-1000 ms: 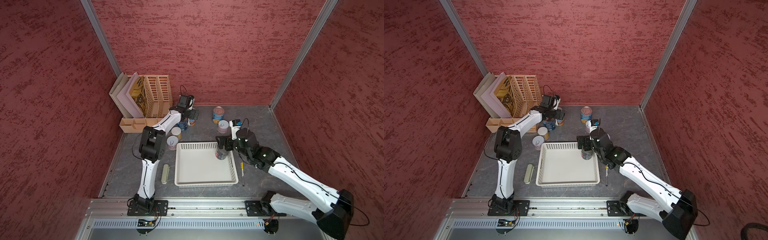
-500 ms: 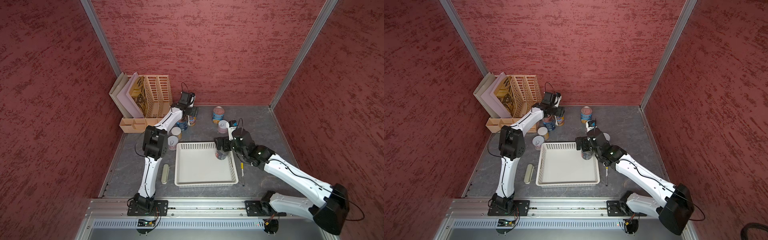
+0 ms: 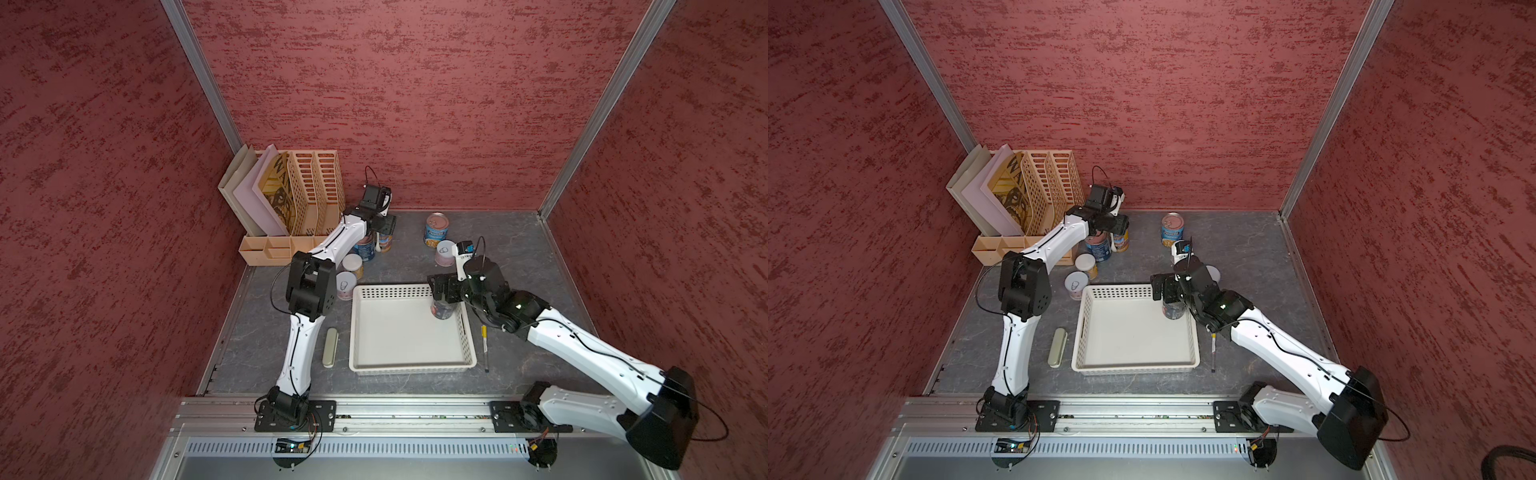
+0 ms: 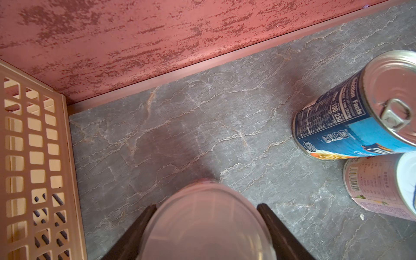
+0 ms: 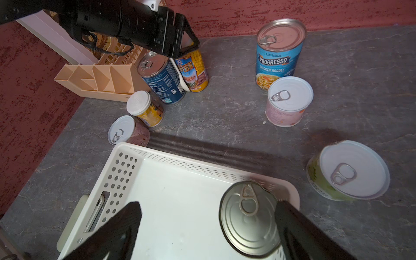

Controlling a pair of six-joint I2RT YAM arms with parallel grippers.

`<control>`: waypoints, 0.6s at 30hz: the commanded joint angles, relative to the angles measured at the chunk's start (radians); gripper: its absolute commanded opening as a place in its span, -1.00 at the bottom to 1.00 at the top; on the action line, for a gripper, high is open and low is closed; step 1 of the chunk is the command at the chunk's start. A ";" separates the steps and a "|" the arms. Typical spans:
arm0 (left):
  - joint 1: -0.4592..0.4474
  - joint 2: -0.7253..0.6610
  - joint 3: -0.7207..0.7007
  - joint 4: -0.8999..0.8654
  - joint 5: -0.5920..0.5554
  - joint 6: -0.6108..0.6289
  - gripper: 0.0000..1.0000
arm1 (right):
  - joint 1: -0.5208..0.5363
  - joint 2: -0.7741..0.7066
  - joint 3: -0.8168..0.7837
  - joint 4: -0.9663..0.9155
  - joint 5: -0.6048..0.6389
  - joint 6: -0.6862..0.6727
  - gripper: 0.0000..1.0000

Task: Put the canned food in the basket
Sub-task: Pick up the canned food from the center of the board.

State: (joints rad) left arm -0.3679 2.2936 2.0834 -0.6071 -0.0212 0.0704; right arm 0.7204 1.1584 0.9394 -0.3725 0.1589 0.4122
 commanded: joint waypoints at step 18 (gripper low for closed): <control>-0.125 -0.146 0.124 -0.177 -0.102 -0.053 -0.64 | 0.005 -0.043 -0.004 0.012 0.034 0.007 0.97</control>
State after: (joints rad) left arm -0.4717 2.2677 2.1334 -0.7898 -0.1043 0.0483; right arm 0.7204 1.1427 0.9394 -0.3717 0.1658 0.4126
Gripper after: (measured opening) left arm 0.679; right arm 0.984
